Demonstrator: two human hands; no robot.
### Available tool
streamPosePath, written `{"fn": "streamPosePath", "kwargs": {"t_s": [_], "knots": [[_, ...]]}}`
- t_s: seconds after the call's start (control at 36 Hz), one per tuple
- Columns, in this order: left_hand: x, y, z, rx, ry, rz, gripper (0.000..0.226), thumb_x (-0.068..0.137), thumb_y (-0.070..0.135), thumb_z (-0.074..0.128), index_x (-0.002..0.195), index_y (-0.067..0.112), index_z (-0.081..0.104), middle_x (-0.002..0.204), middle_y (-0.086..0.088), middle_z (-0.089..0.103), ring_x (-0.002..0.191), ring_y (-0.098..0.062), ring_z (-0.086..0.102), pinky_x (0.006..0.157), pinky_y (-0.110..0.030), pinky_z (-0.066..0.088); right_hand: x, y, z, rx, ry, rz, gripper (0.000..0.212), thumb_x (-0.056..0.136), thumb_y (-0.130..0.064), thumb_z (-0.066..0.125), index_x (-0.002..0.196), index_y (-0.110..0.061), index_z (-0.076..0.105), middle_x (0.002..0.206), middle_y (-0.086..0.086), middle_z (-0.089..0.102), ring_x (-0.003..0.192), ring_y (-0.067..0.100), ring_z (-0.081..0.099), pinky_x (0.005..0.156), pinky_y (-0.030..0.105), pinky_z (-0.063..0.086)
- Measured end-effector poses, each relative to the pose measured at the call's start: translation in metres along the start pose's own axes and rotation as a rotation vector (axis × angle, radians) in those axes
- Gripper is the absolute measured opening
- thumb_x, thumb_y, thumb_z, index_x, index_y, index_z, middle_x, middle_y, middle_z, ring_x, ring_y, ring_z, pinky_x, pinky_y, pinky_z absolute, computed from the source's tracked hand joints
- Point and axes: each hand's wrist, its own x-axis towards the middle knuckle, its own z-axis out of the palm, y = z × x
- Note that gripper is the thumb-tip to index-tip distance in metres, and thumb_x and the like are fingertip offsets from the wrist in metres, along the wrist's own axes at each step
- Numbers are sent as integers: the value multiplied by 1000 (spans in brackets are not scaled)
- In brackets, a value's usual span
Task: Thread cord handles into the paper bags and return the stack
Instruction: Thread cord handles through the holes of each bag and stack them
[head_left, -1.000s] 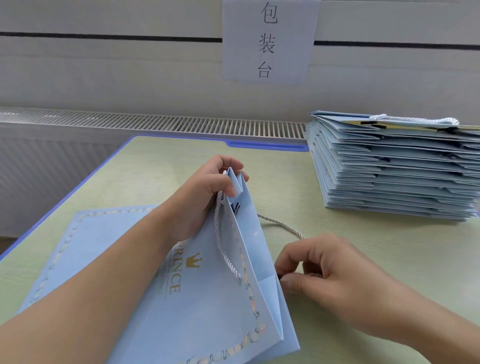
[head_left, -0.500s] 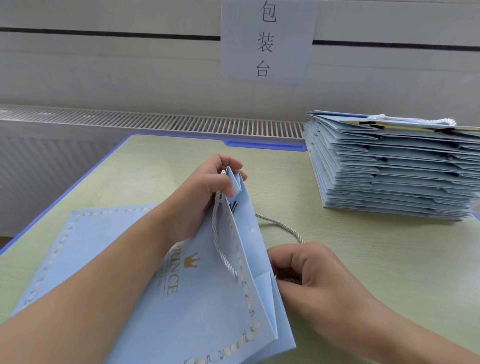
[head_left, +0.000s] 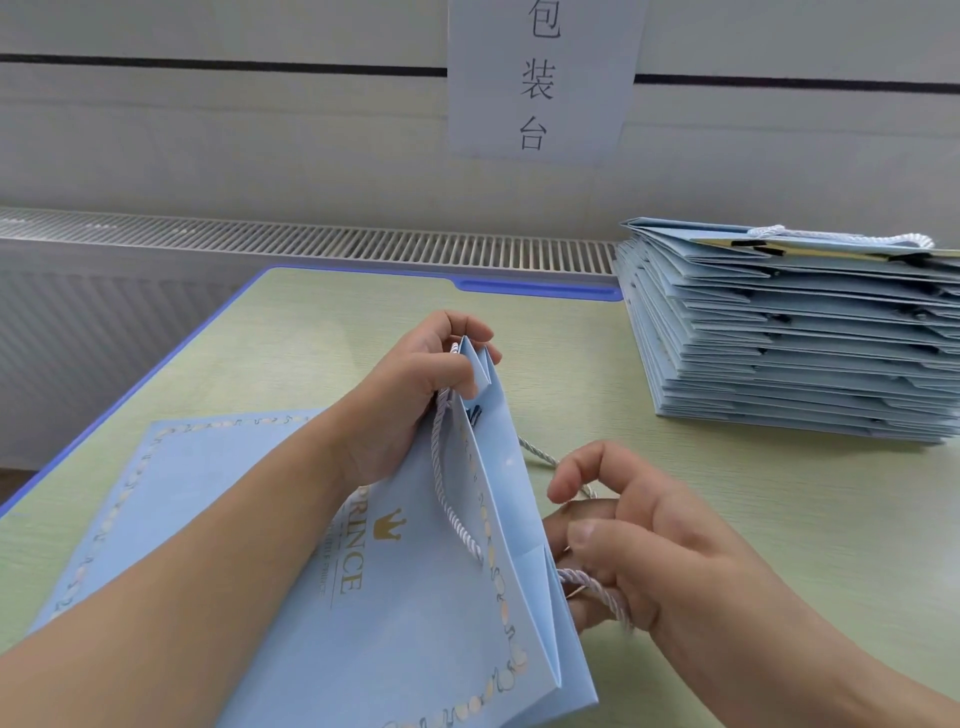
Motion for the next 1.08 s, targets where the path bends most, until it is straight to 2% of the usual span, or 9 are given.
{"fn": "streamPosePath", "kwargs": {"t_s": [0.11,0.19,0.25,0.36,0.53,0.64,0.83,0.97,1.08], "knots": [[0,-1,0,9,-3,0,49,51,4,46,99,15,52,95,-2,57,69,-15,51,60,-27,43,-2,2,3,-254,-22,-94,38,63,-35,63,101,-37,61,71,7,60,61,17,56,58,23,47],[1,-3,1,23,-6,5,50,50,4,46,99,15,53,95,-2,57,72,-14,51,60,-26,43,0,3,6,-439,-10,-103,36,68,-30,59,103,-30,68,82,12,69,71,39,59,69,46,50],[1,-3,0,30,-11,8,51,50,3,46,99,15,53,94,-2,58,73,-15,51,59,-26,43,2,2,7,-484,-24,-23,37,70,-17,53,100,-23,73,93,20,71,75,39,62,79,52,51],[1,-4,-1,34,-30,9,54,48,1,45,100,14,52,94,-2,58,70,-14,53,54,-22,45,4,4,6,-612,-57,53,35,74,-10,50,96,-24,74,78,10,70,65,16,49,62,29,41],[0,-3,-1,29,-46,3,54,48,0,44,100,12,50,96,-4,56,71,-16,53,54,-23,45,7,4,7,-775,-8,38,20,83,-11,55,86,-20,72,76,4,71,63,11,54,66,34,51],[0,-3,0,30,-45,6,54,48,1,45,101,12,50,96,-4,57,69,-14,53,52,-21,45,7,4,9,-861,18,-1,14,84,-16,54,85,-19,67,77,9,68,64,27,57,67,41,52],[0,-2,0,25,-42,1,53,48,1,45,99,13,51,96,-4,56,66,-14,53,50,-21,44,5,0,12,-1017,6,-33,13,93,-18,49,87,-26,57,80,-15,51,68,0,44,65,17,36],[0,-3,1,36,-45,1,51,49,1,46,99,14,51,95,-3,56,65,-11,53,50,-19,45,7,10,13,-1077,68,-89,10,90,-15,52,90,-23,58,122,-29,39,111,-1,45,88,34,45],[1,-4,0,49,-39,-1,52,49,2,46,99,14,51,96,-4,56,68,-13,53,51,-19,45,6,13,11,-1199,101,-141,11,93,-18,50,96,-24,59,149,-28,13,136,-4,6,107,26,26]]}}
